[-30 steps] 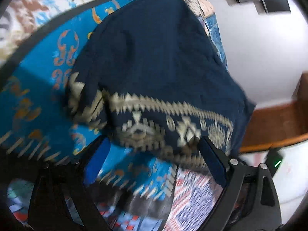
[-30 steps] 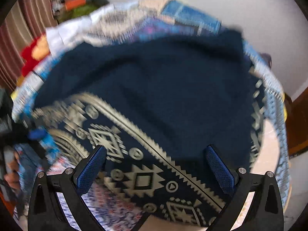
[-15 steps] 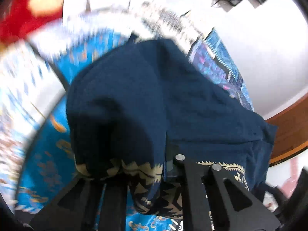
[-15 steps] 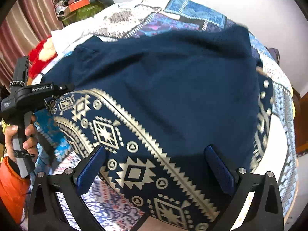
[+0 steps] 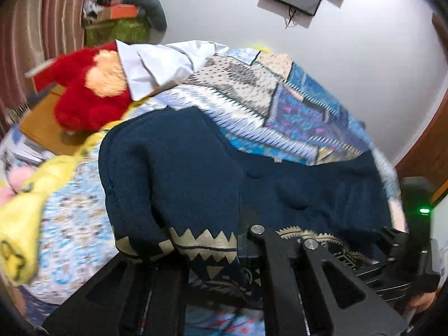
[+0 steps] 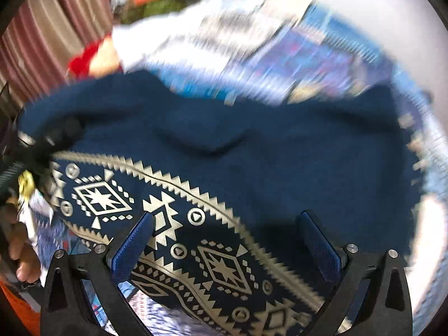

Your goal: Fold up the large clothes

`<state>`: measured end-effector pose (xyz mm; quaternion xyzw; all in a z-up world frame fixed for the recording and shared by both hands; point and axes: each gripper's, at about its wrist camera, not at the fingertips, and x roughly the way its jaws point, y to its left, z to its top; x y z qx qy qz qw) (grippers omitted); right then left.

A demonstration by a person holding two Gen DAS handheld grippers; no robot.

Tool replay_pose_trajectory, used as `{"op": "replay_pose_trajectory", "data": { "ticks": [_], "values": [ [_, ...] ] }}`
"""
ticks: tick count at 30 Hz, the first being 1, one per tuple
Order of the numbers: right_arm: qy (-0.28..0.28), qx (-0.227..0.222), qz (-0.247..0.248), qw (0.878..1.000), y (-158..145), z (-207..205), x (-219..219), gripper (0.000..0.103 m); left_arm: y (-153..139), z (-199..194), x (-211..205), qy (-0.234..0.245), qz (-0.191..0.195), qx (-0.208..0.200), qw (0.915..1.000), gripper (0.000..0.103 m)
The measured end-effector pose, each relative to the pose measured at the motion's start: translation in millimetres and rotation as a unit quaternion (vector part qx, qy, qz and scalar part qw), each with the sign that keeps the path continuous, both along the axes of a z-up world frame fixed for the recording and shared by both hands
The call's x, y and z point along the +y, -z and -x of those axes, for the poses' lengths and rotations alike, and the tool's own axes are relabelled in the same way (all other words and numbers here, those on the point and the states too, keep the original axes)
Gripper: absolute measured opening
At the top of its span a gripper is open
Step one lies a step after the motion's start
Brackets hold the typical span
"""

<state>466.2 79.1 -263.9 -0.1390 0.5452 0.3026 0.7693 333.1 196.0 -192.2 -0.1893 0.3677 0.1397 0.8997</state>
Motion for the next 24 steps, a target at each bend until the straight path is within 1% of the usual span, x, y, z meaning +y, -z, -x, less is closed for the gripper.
{"op": "replay_pose_trajectory", "data": {
  "ticks": [2,3,5,7,8,10,12,13,15,17,18,19,20,22,23,24],
  "values": [
    [-0.012,0.04,0.003,0.999,22,5,12,0.103,8,8,0,-0.002,-0.034,0.009,0.9994,0.007],
    [-0.021,0.03,0.003,0.999,24,9,18,0.103,8,9,0,0.0,-0.041,0.01,0.9991,0.007],
    [-0.033,0.016,0.017,0.999,20,13,24,0.103,6,5,-1,0.007,-0.053,0.008,0.9986,0.007],
    [-0.038,0.035,0.02,0.998,15,10,24,0.103,-6,-2,-9,0.022,-0.075,0.0,0.997,0.006],
    [-0.037,0.052,0.01,0.998,10,6,18,0.103,-11,-5,-13,0.028,-0.083,-0.006,0.9962,0.006],
    [-0.008,0.065,-0.026,0.998,-5,0,-6,0.103,-28,-15,-29,0.049,-0.103,-0.024,0.9932,0.006],
    [0.038,0.062,-0.055,0.996,-24,-6,-43,0.103,-47,-27,-52,0.075,-0.123,-0.045,0.9885,0.006],
    [0.053,0.059,-0.063,0.995,-30,-5,-57,0.103,-56,-34,-68,0.09,-0.132,-0.054,0.9856,0.006],
    [0.107,0.047,-0.091,0.989,-51,-9,-107,0.103,-67,-41,-96,0.118,-0.148,-0.066,0.9796,0.006],
    [0.152,0.034,-0.103,0.982,-67,-9,-153,0.103,-75,-47,-135,0.158,-0.165,-0.08,0.9702,0.006],
    [0.165,0.027,-0.104,0.98,-73,-8,-168,0.103,-76,-49,-153,0.179,-0.171,-0.085,0.9652,0.006],
    [0.18,0.017,-0.105,0.978,-80,-7,-187,0.103,-76,-51,-169,0.197,-0.174,-0.087,0.961,0.006],
    [0.198,0.005,-0.102,0.975,-89,-4,-211,0.103,-73,-48,-192,0.226,-0.18,-0.088,0.9535,0.006],
    [0.217,-0.01,-0.097,0.971,-99,1,-238,0.103,-63,-45,-222,0.267,-0.188,-0.077,0.9421,0.006],
    [0.228,-0.02,-0.093,0.969,-105,5,-254,0.103,-54,-43,-235,0.289,-0.183,-0.065,0.9373,0.006],
    [0.235,-0.026,-0.092,0.967,-108,9,-263,0.103,-42,-42,-247,0.314,-0.172,-0.044,0.9328,0.006]
  ]
}}
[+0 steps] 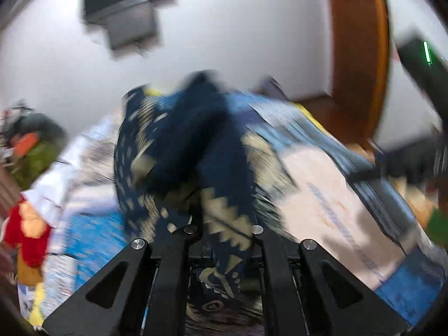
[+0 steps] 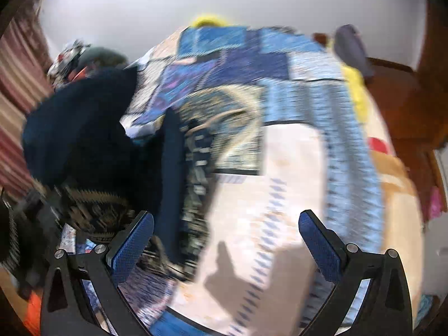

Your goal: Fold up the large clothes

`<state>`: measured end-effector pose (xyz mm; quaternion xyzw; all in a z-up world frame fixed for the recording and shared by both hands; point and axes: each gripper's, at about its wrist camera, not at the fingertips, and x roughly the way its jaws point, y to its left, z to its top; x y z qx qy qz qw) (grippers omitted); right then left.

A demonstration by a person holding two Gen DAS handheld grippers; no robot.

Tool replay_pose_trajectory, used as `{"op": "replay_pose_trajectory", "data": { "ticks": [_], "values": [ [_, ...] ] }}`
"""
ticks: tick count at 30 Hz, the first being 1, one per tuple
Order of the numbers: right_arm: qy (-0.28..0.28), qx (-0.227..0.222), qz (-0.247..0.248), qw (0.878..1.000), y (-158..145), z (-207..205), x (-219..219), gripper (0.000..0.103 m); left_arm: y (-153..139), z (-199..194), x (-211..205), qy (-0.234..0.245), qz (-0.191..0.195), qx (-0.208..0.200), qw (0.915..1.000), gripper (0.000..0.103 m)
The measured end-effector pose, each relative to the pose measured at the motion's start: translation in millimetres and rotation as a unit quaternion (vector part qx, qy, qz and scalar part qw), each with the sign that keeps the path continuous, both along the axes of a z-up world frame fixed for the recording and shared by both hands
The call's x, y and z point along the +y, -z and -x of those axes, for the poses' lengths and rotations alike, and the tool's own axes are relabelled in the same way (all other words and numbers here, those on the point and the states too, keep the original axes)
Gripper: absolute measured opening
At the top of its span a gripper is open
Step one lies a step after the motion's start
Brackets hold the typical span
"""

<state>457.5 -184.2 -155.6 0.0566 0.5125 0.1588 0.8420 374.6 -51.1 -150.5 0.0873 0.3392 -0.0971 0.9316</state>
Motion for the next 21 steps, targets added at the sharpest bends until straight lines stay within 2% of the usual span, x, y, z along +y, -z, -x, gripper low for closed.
{"op": "replay_pose_trajectory", "data": {
  "ticks": [2,4,7,10,13,14,15,17,19,21],
  "values": [
    [0.015,-0.006,0.003,1.0,-6,14,-24,0.103,26,0,-13,0.034,0.014,0.064,0.9973,0.006],
    [0.02,-0.01,0.003,1.0,-10,21,-37,0.103,48,5,-17,0.05,0.013,0.111,0.9925,0.006],
    [0.016,-0.018,0.003,1.0,-15,36,-52,0.103,57,17,-17,0.061,-0.014,0.122,0.9906,0.008],
    [0.005,-0.019,0.002,1.0,-17,48,-49,0.103,44,33,-6,0.064,-0.024,0.125,0.9898,0.019],
    [-0.006,-0.019,-0.001,1.0,-15,52,-36,0.103,31,45,6,0.079,-0.002,0.138,0.9873,0.05],
    [-0.01,-0.02,-0.006,1.0,-17,53,-29,0.103,26,49,9,0.081,0.005,0.137,0.9873,0.064],
    [-0.015,-0.022,-0.012,1.0,-18,54,-24,0.103,20,54,14,0.08,0.012,0.128,0.9884,0.069],
    [-0.026,-0.025,-0.021,0.999,-20,53,-9,0.103,7,63,22,0.075,0.014,0.112,0.9908,0.07],
    [-0.036,-0.028,-0.028,0.999,-22,51,5,0.103,-7,66,39,0.056,0.017,0.099,0.9934,0.075],
    [-0.051,-0.03,-0.033,0.998,-24,49,25,0.103,-17,65,56,0.031,0.019,0.082,0.996,0.09]
  ]
}}
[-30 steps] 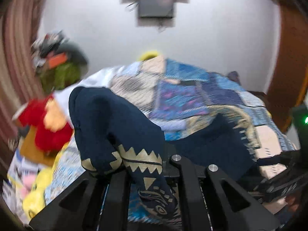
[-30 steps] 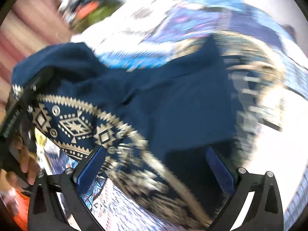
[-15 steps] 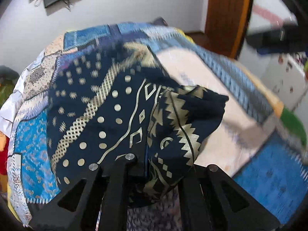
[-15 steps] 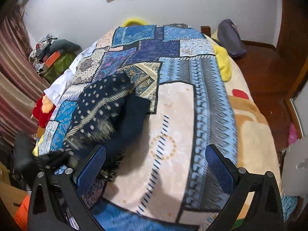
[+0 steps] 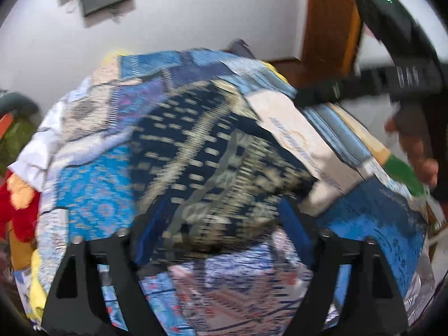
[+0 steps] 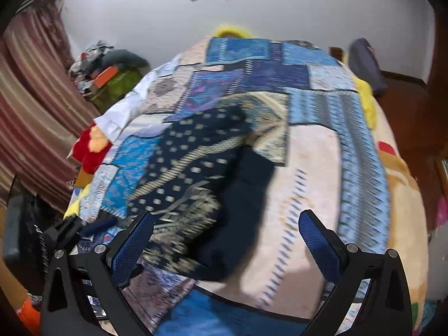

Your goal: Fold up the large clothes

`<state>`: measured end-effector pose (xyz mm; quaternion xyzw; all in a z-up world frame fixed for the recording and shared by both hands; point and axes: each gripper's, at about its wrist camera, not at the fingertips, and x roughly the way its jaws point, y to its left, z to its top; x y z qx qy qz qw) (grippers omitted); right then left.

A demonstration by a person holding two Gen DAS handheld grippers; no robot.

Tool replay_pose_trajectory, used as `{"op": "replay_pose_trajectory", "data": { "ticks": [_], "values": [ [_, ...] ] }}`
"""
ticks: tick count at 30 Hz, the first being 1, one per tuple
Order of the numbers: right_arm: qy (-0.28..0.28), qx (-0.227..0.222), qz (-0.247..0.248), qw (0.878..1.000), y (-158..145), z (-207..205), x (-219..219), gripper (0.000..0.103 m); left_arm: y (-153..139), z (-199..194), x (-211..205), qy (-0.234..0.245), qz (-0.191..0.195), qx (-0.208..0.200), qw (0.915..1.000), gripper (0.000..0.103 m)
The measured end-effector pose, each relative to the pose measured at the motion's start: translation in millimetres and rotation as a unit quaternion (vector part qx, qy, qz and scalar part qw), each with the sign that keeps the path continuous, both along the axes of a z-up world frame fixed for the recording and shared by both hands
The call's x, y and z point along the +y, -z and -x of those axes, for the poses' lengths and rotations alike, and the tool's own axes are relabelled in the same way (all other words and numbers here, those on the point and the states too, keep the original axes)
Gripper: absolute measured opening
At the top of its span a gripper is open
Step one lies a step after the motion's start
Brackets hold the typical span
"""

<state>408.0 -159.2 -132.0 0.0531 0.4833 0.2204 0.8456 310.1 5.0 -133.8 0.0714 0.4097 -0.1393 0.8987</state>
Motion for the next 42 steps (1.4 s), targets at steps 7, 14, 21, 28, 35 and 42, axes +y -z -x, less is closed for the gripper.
{"op": "replay_pose_trajectory", "data": {
  "ticks": [7,14,21,28,35,42],
  "values": [
    [-0.045,0.034,0.029,0.998,40,-5,61,0.103,32,-43,53,-0.097,-0.022,0.021,0.9948,0.099],
    [-0.076,0.111,0.125,0.983,122,3,59,0.103,96,-36,63,-0.092,-0.014,0.083,0.9922,0.103],
    [-0.05,0.125,0.089,0.987,111,13,15,0.103,118,-6,70,-0.092,-0.137,0.089,0.9822,0.103],
    [-0.045,0.108,0.083,0.99,87,17,-4,0.103,81,6,112,-0.133,-0.107,0.057,0.9837,0.103],
    [-0.036,0.036,0.079,0.996,43,6,3,0.103,32,-21,131,-0.163,-0.059,0.006,0.9848,0.103],
    [-0.001,0.072,0.001,0.997,48,-38,10,0.103,45,-73,128,-0.139,0.035,0.036,0.989,0.103]
  ]
}}
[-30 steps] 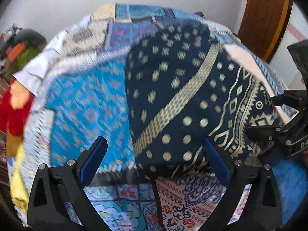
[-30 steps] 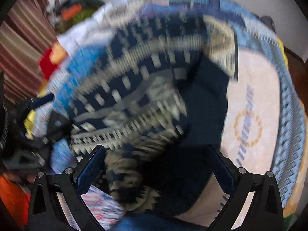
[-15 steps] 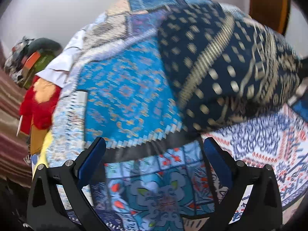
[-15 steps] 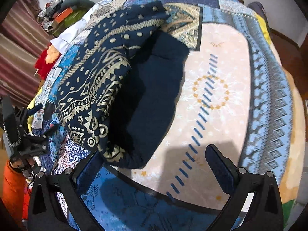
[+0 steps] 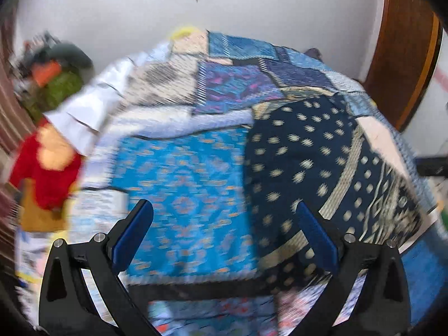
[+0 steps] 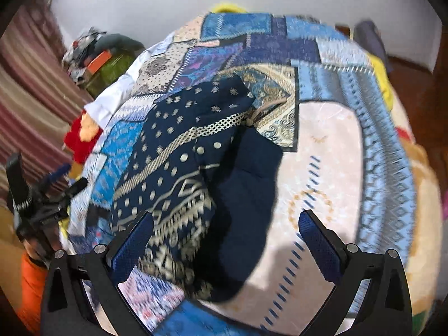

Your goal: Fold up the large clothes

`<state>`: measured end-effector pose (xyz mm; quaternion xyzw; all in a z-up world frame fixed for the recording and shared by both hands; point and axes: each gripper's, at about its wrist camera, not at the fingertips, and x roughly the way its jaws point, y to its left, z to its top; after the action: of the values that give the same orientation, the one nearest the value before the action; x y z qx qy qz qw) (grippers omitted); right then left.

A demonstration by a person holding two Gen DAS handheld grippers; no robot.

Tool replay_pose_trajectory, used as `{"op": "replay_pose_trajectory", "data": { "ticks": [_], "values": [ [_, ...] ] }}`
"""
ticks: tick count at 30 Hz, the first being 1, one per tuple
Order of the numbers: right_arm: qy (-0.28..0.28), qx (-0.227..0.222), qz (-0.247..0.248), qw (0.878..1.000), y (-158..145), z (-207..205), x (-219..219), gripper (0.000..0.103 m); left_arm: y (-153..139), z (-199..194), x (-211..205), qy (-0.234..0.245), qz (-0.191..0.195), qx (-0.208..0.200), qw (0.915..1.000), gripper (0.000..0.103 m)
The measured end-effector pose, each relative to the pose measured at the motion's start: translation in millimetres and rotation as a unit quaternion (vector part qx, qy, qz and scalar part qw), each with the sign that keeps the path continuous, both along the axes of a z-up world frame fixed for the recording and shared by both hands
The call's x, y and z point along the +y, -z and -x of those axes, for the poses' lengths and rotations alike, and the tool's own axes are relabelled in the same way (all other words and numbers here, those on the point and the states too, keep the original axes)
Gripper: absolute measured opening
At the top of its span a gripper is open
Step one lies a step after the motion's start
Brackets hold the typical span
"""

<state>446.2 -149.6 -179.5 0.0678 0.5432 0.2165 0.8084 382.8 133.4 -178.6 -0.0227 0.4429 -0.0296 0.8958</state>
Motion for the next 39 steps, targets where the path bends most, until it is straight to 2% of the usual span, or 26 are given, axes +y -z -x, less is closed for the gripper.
{"op": "replay_pose_trajectory", "data": {
  "ticks": [2,5,8,11,14,17,19,21,22,24,27,30,39],
  "values": [
    [0.001,0.031,-0.013,0.999,17,-16,7,0.103,19,-22,2,0.015,0.071,0.034,0.9968,0.103],
    [0.004,0.072,-0.018,0.997,48,-36,14,0.103,49,-51,3,0.022,0.133,0.088,0.9869,0.103],
    [-0.004,0.102,-0.042,0.994,73,-51,22,0.103,67,-68,6,0.025,0.193,0.109,0.9747,0.103],
    [-0.015,0.085,-0.06,0.994,76,-59,31,0.103,78,-80,5,0.037,0.236,0.121,0.9635,0.103],
    [-0.026,0.093,-0.083,0.992,82,-68,43,0.103,87,-93,-2,0.05,0.263,0.135,0.954,0.103],
    [-0.036,0.093,-0.094,0.991,86,-76,56,0.103,91,-101,-11,0.05,0.255,0.136,0.9561,0.103],
    [-0.041,0.09,-0.094,0.991,87,-79,64,0.094,90,-102,-12,0.045,0.256,0.135,0.9562,0.102],
    [-0.049,0.089,-0.096,0.99,88,-80,70,0.074,88,-99,-12,0.042,0.253,0.129,0.9578,0.089],
    [-0.049,0.094,-0.101,0.989,89,-80,72,0.071,85,-96,-13,0.044,0.246,0.123,0.9603,0.087],
    [-0.051,0.093,-0.109,0.988,88,-77,72,0.053,76,-89,-16,0.046,0.232,0.115,0.9648,0.076],
    [-0.061,0.08,-0.112,0.989,77,-69,74,0.04,59,-78,-21,0.053,0.211,0.099,0.9709,0.065],
    [-0.072,0.058,-0.099,0.991,59,-57,82,0.036,36,-61,-26,0.062,0.184,0.08,0.9777,0.057],
    [-0.095,-0.005,-0.091,0.991,-7,-19,102,0.033,-26,-12,-7,0.063,0.156,0.02,0.9856,0.054]
  ]
}}
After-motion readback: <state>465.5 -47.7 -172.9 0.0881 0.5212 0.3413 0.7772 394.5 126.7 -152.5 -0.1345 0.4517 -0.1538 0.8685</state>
